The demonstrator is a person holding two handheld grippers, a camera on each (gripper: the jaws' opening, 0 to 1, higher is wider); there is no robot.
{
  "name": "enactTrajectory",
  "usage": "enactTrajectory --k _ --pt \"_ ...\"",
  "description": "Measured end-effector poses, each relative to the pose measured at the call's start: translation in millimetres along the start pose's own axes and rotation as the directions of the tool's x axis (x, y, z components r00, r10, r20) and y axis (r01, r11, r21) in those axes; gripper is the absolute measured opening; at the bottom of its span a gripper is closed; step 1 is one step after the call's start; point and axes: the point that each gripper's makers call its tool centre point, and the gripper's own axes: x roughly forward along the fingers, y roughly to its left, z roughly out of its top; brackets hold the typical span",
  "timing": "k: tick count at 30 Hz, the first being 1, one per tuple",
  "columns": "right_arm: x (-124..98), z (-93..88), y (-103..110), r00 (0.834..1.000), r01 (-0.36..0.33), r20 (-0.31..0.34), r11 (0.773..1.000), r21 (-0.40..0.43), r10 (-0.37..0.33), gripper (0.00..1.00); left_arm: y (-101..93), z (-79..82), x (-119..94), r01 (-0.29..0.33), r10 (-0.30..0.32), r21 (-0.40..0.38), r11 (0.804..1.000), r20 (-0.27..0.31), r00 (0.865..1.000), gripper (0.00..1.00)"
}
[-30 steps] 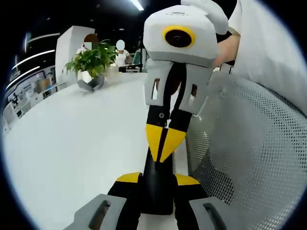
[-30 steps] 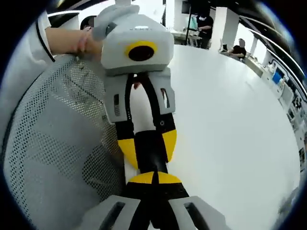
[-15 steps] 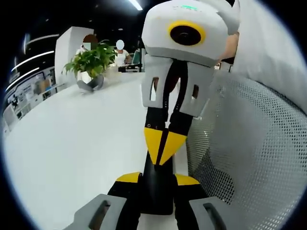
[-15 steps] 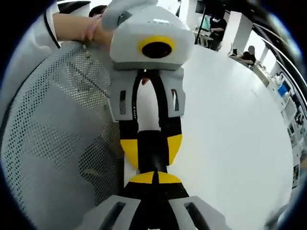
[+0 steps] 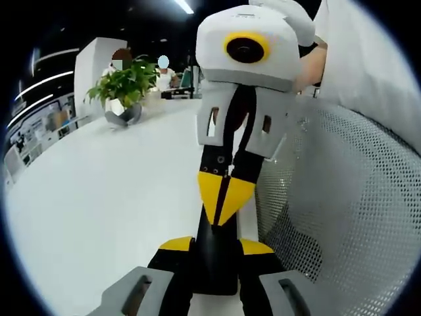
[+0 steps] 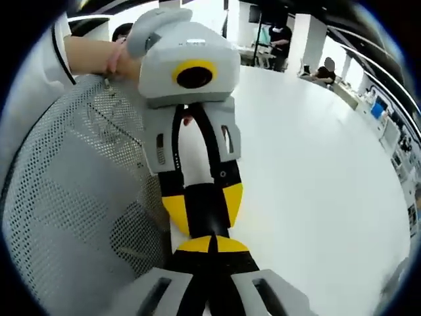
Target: Press the specified remote control buttons in sequence, fully releasing each button before pressing the next.
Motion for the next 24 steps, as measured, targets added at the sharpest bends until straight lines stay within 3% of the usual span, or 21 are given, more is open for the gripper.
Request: enactTrajectory --k 9,15,20,22,24 --pt "5.7 3.9 3.8 0.999 0.003 -0.033 0.999 -0.054 -0.005 0.00 -0.9 0.6 -0.5 -0.002 0.002 0.008 1.000 -0.003 1.000 0.24" --pt "6.0 3.0 1.3 0.999 0.000 -0.050 1.000 -0.018 0.000 0.00 -1.2 0.5 -0.7 -0.003 0.003 0.014 1.000 -0.008 1.000 0.24" --pt "3.4 3.0 2.4 0.999 -0.035 0.011 0.999 0.000 0.035 0.00 -1.4 0.2 -0.7 -0.005 0.005 0.023 1.000 -0.010 1.000 0.24" --pt "1.3 3.4 4.6 0.995 -0.078 0.062 0.993 0.087 0.072 0.00 -1.5 0.2 -0.8 -0.006 0.006 0.022 1.000 -0.011 1.000 0.24" --pt "-1.5 0.2 4.6 0.994 -0.091 0.076 0.990 0.110 0.083 0.01 -1.4 0.1 -0.8 -0.006 0.006 0.020 1.000 -0.010 1.000 0.24"
